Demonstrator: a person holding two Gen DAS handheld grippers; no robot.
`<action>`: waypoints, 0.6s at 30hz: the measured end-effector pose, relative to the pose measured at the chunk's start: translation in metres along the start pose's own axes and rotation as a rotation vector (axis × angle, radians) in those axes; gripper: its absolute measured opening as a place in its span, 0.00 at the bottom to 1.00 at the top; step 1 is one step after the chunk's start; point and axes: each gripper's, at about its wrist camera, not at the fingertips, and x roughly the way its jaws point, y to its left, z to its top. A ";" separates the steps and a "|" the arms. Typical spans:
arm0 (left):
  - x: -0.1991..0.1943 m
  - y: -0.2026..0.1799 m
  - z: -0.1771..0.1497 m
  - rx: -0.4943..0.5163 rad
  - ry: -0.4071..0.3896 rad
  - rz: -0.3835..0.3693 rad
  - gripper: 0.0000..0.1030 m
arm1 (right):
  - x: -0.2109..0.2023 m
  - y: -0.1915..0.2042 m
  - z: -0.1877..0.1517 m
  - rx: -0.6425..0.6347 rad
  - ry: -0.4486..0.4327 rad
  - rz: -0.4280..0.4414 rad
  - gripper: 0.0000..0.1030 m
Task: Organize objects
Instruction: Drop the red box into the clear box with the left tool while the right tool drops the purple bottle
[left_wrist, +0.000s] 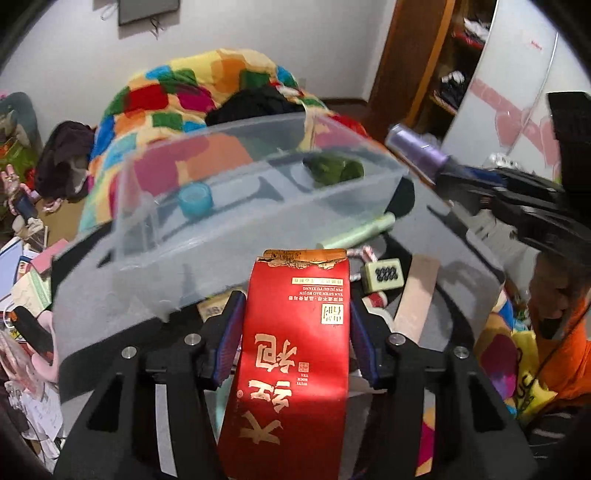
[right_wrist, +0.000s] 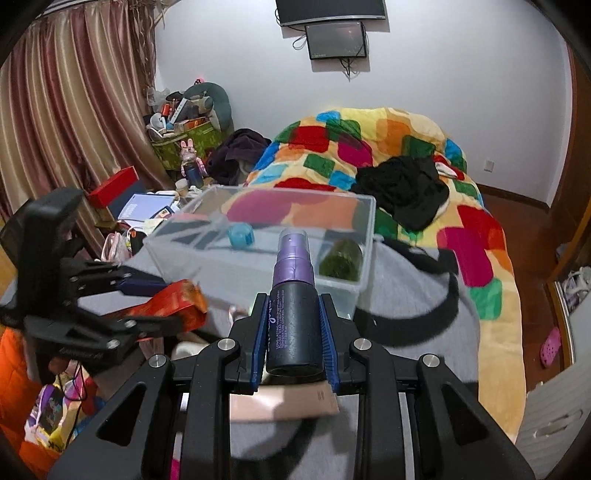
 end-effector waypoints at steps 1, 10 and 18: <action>-0.006 0.001 0.002 -0.006 -0.020 0.002 0.52 | 0.003 0.001 0.004 -0.002 0.001 -0.001 0.23; -0.021 0.027 0.035 -0.092 -0.069 0.060 0.52 | 0.052 0.005 0.034 0.002 0.081 -0.011 0.23; 0.012 0.046 0.061 -0.119 0.029 0.081 0.52 | 0.095 0.002 0.045 0.013 0.195 0.008 0.23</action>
